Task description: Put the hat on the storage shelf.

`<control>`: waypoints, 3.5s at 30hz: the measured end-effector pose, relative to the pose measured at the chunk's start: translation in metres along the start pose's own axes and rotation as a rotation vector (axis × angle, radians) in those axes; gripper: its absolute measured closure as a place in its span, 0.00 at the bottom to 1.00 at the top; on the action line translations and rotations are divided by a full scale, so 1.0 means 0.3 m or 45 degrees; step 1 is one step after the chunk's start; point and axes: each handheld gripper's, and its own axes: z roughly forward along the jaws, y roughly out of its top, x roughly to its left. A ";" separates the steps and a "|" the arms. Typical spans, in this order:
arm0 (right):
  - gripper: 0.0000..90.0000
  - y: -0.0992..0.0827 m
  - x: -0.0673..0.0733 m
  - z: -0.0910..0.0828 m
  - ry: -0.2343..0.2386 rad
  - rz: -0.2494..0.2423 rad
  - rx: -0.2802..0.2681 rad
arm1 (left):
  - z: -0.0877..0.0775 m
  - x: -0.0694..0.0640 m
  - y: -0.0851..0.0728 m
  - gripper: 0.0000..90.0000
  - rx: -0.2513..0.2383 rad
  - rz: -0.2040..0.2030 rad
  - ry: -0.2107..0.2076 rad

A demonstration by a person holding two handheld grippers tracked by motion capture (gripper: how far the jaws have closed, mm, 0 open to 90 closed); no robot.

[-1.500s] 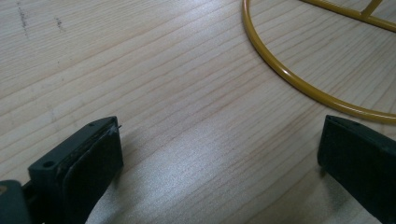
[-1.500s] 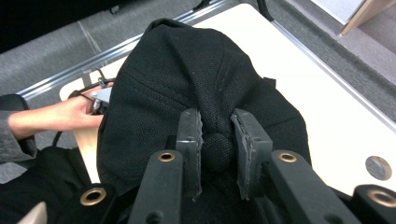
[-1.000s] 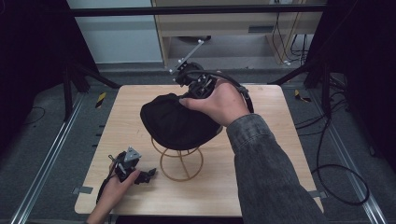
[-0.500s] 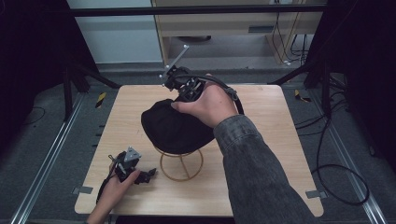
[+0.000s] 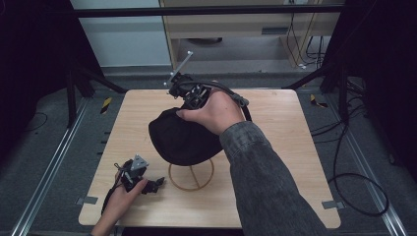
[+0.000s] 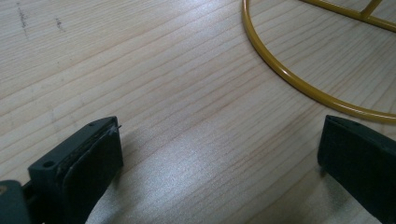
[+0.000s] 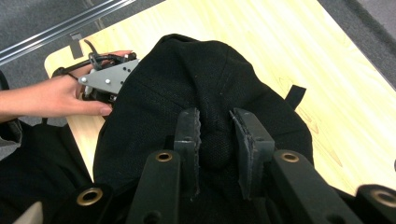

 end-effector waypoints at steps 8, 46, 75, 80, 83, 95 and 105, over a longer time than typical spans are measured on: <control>0.79 -0.003 0.000 0.018 0.009 -0.002 0.013 | 0.000 0.000 0.000 0.00 -0.003 0.000 0.003; 0.59 -0.053 -0.018 0.042 0.021 0.026 0.015 | 0.002 0.006 0.001 0.00 -0.003 0.002 -0.009; 0.28 -0.106 -0.019 -0.045 -0.026 0.031 -0.157 | -0.002 0.004 -0.004 0.00 -0.010 -0.015 0.011; 0.17 -0.112 -0.022 -0.037 -0.062 0.072 -0.188 | -0.002 0.004 -0.005 0.00 -0.009 -0.017 0.012; 0.11 -0.123 -0.022 -0.039 -0.095 0.077 -0.208 | -0.002 0.004 -0.005 0.00 -0.009 -0.017 0.011; 0.10 -0.198 -0.032 -0.054 -0.139 0.056 -0.272 | -0.004 0.004 -0.006 0.00 -0.009 -0.017 0.014; 0.09 -0.309 -0.047 -0.125 -0.221 0.086 -0.335 | -0.004 0.003 -0.006 0.00 -0.008 -0.019 0.016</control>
